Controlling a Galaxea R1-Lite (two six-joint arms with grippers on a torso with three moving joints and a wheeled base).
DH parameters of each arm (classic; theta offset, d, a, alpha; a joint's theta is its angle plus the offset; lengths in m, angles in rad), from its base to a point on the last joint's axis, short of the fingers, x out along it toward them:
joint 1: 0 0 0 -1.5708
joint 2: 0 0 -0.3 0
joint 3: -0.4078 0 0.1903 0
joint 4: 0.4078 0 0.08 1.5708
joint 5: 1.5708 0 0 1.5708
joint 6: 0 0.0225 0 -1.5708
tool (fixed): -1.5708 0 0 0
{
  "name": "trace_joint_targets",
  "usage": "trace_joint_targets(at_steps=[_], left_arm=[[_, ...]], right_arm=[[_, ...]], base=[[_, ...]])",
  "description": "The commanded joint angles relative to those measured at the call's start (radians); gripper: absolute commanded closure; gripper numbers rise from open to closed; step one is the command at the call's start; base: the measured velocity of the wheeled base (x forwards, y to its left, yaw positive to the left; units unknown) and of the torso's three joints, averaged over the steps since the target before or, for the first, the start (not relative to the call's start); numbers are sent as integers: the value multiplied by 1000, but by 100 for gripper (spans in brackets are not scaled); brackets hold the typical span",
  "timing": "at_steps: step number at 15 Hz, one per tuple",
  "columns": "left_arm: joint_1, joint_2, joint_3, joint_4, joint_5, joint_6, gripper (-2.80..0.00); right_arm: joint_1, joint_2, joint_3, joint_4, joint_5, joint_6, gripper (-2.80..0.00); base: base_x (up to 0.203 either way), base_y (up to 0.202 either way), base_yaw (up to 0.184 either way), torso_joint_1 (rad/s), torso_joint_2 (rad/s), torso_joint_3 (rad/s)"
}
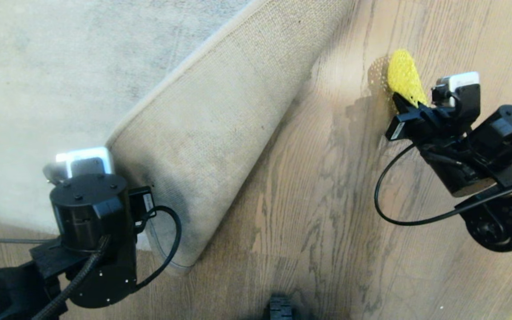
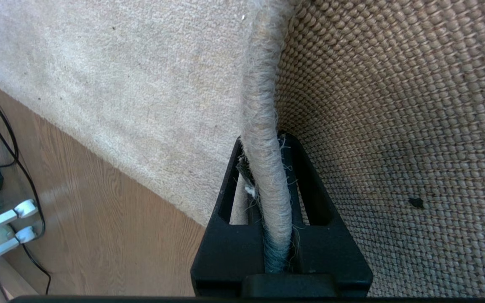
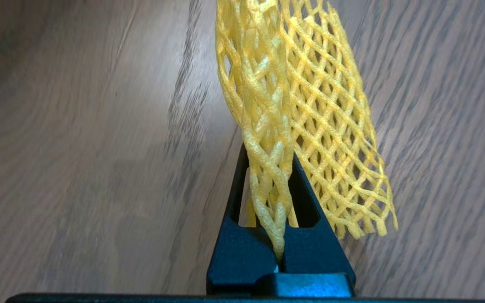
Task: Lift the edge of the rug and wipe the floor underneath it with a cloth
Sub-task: Pick up the foam protection net
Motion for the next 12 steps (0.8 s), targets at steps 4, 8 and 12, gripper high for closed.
trace_joint_targets(at_steps=[4,8,12], left_arm=[[-2,6,-51,-4,12,23,0],[-2,1,-65,-6,15,28,0],[-2,-2,-66,-6,20,28,0]], right_arm=[[1,-95,61,-8,1,-2,0],[-4,-168,117,-8,1,-2,0],[-4,-302,225,18,1,-2,0]], base=[[0,0,0,0,0,0],[0,0,0,0,0,0],[0,0,0,0,0,0]])
